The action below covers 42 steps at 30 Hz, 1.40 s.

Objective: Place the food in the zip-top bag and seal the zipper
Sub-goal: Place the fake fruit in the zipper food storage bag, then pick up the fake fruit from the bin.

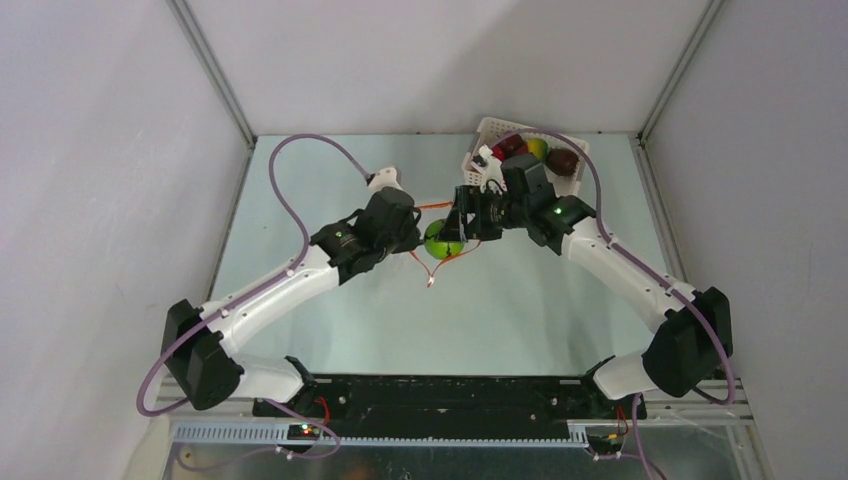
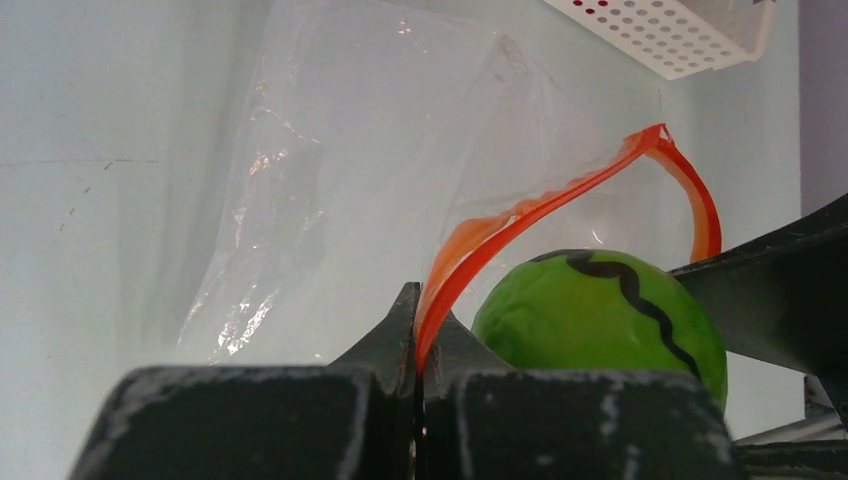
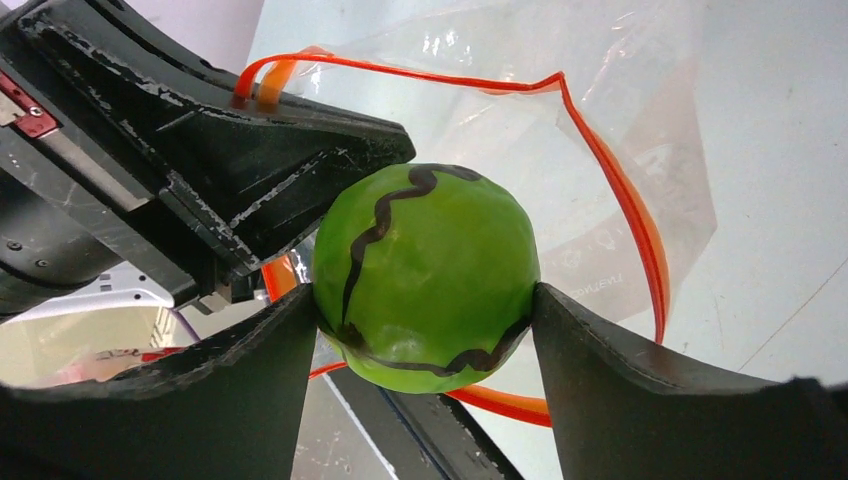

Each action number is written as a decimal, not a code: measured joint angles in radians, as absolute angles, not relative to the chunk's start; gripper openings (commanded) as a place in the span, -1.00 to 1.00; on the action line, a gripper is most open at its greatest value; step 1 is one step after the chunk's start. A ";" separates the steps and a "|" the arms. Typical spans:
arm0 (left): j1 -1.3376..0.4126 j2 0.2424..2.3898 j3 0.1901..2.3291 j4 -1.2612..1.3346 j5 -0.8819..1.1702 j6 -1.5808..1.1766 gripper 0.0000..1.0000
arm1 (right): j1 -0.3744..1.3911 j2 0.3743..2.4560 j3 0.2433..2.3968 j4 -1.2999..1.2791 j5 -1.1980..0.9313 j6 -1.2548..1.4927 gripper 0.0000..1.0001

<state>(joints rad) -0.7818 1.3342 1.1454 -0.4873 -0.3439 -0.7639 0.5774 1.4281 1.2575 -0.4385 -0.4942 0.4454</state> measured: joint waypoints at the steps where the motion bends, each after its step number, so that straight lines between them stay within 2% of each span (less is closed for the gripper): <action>1: -0.782 1.330 1.141 -0.486 -0.340 -0.765 -1.00 | 0.582 1.428 1.258 -0.441 -0.485 0.443 0.83; 4: -0.782 1.325 1.139 -0.484 -0.335 -0.770 -1.00 | 0.590 1.424 1.257 -0.447 -0.459 0.440 0.98; 21: -0.782 1.306 1.120 -0.473 -0.334 -0.772 -1.00 | 0.580 1.321 1.257 -0.406 -0.438 0.392 0.99; 30: -0.782 1.294 1.114 -0.481 -0.352 -0.772 -1.00 | 0.390 1.328 1.290 -0.406 -0.405 0.373 0.99; 35: -0.779 1.291 1.114 -0.488 -0.387 -0.771 -1.00 | 0.284 1.419 1.362 -0.409 -0.289 0.373 0.99; 42: -0.775 1.267 1.114 -0.509 -0.425 -0.770 -1.00 | 0.255 1.677 1.557 -0.446 -0.060 0.398 0.99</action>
